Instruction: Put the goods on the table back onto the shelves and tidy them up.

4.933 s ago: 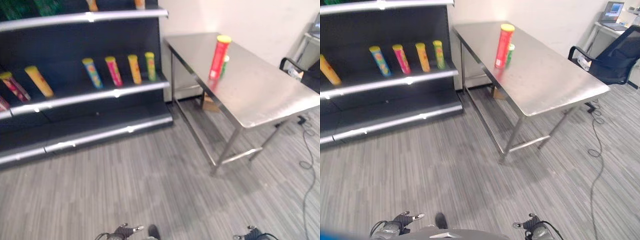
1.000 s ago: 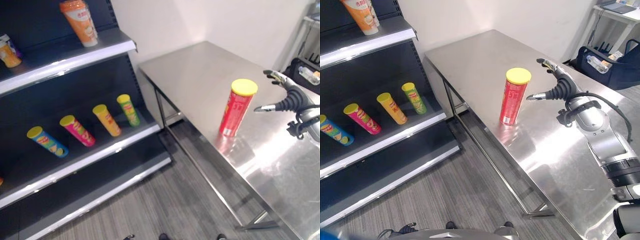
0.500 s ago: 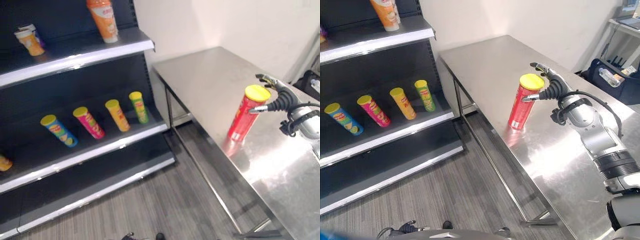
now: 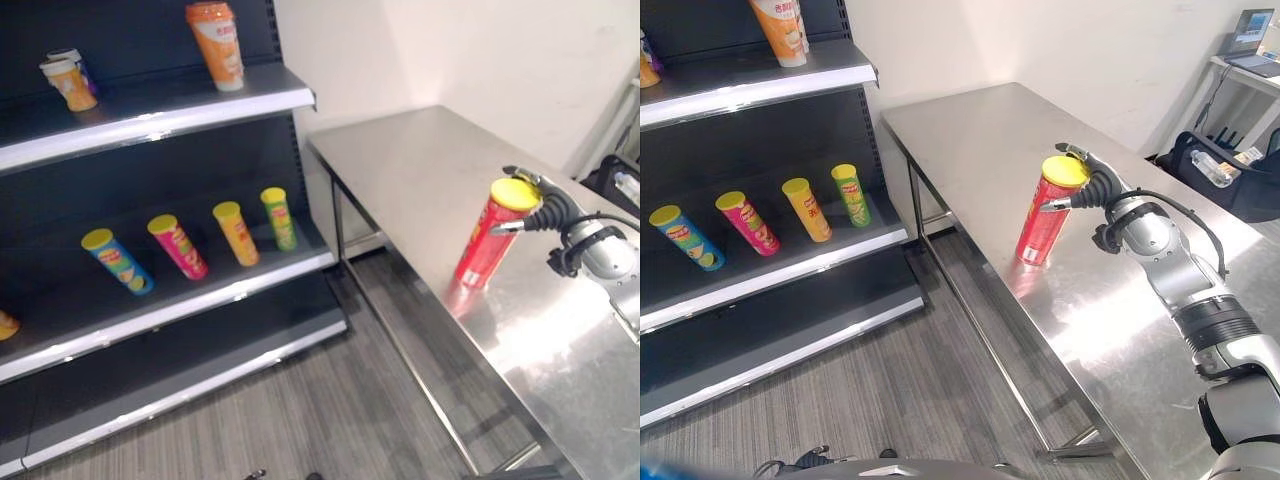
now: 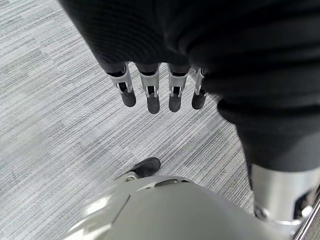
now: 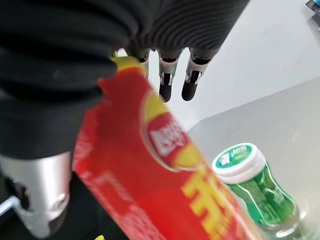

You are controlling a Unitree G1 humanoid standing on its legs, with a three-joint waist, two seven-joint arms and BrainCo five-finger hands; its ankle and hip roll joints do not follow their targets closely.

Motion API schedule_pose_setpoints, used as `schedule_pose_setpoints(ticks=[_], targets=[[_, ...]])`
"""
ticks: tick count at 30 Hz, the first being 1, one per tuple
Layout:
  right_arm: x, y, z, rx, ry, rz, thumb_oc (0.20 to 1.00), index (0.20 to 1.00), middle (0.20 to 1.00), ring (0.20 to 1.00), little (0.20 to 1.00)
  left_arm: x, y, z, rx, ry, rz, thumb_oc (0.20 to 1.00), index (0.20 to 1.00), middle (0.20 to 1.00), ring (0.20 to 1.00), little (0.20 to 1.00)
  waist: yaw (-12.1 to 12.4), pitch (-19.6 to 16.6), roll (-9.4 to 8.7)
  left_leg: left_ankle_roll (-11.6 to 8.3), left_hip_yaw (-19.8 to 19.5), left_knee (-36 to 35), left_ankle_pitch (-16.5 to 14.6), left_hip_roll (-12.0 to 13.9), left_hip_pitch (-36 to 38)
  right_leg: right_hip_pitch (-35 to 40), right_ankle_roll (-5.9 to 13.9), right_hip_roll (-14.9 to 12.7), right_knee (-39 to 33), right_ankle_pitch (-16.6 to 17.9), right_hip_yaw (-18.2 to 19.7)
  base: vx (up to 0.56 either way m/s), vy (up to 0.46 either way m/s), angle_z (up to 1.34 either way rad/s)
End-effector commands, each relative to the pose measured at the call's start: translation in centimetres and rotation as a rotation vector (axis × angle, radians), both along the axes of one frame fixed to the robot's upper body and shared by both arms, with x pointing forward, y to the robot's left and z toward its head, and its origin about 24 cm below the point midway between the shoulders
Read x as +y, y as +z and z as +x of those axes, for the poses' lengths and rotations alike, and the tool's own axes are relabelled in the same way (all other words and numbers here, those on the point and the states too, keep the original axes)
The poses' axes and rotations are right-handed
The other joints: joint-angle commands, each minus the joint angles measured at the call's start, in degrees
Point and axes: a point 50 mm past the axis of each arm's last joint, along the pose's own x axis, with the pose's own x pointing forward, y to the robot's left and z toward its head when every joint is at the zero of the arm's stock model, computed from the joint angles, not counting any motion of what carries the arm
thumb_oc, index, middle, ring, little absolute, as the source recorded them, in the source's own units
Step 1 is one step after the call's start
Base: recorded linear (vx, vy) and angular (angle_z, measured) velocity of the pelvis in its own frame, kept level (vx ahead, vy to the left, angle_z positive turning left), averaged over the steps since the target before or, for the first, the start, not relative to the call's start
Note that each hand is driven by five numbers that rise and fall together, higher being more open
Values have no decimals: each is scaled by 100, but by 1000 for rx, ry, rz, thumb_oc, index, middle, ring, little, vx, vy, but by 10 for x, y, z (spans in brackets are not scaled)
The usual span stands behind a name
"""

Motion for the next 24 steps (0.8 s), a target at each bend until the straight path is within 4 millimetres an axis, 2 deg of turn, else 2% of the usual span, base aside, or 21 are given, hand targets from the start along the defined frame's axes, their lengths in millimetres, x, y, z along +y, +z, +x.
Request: schedule_pose_setpoints(ticks=[1, 4, 5, 6, 12, 16, 19, 20, 23, 24], targets=[[11, 24, 14, -93, 10, -6, 1000, 1000, 1000, 1000, 1000, 6, 1, 3, 19, -42, 31, 1000, 1000, 1000, 1000, 1000, 170, -52, -11, -623, 621, 145, 115, 504, 108, -79, -86, 111, 217, -477, 189, 0, 0, 0], [14, 24, 17, -86, 16, -11, 1000, 1000, 1000, 1000, 1000, 7, 1, 3, 16, -40, 34, 1000, 1000, 1000, 1000, 1000, 178, -53, -19, -622, 630, 145, 111, 507, 115, -76, -90, 107, 213, -480, 192, 0, 0, 0], [15, 25, 17, -82, 26, -16, 777, 777, 777, 777, 777, 7, 1, 4, 14, -40, 34, 1000, 1000, 1000, 1000, 1000, 179, -52, -20, -623, 633, 145, 114, 509, 114, -76, -90, 108, 212, -484, 190, 0, 0, 0], [16, 25, 18, -76, 29, -20, 200, 200, 200, 200, 200, 7, 2, 4, 14, -41, 34, 1000, 1000, 1000, 1000, 1000, 181, -50, -24, -626, 632, 145, 113, 509, 115, -77, -91, 109, 210, -483, 189, 0, 0, 0], [20, 25, 18, -77, 41, -66, 200, 200, 200, 200, 200, 8, 2, 3, 17, -31, 37, 1000, 1000, 1000, 1000, 1000, 186, -42, -48, -617, 633, 145, 100, 519, 135, -64, -92, 114, 204, -487, 184, 0, 0, 0], [21, 34, 9, -155, 52, -83, 200, 200, 200, 200, 200, 11, 2, 1, 18, -10, 45, 1000, 1000, 1000, 1000, 1000, 164, -43, -52, -608, 647, 145, 80, 523, 167, -65, -96, 126, 209, -498, 210, 0, 0, 0], [34, 58, -24, -384, 125, -124, 200, 200, 200, 200, 200, 13, 2, 0, 8, 26, 53, 1000, 1000, 1000, 1000, 1000, 79, -32, 2, -607, 638, 145, 76, 573, 191, -72, -116, 176, 212, -542, 265, 0, -44, 2], [32, 57, -26, -383, 120, -123, 200, 200, 200, 200, 200, 14, 2, 0, 9, 22, 56, 1000, 1000, 1000, 1000, 1000, 100, -35, -10, -608, 634, 145, 77, 575, 192, -69, -117, 179, 213, -544, 261, -5, -37, 4], [43, 66, -48, -511, 163, -126, 200, 200, 200, 200, 200, 15, 3, 0, 0, 44, 64, 1000, 1000, 1000, 1000, 1000, 76, -4, 27, -612, 593, 145, 95, 618, 183, -71, -147, 247, 177, -580, 302, -23, -61, -2], [53, 67, -57, -556, 201, -126, 200, 200, 200, 200, 200, 16, 3, 0, -2, 50, 68, 1000, 1000, 1000, 1000, 1000, 92, 31, 43, -616, 556, 172, 121, 645, 151, -73, -169, 285, 150, -599, 315, -38, -66, 2]])
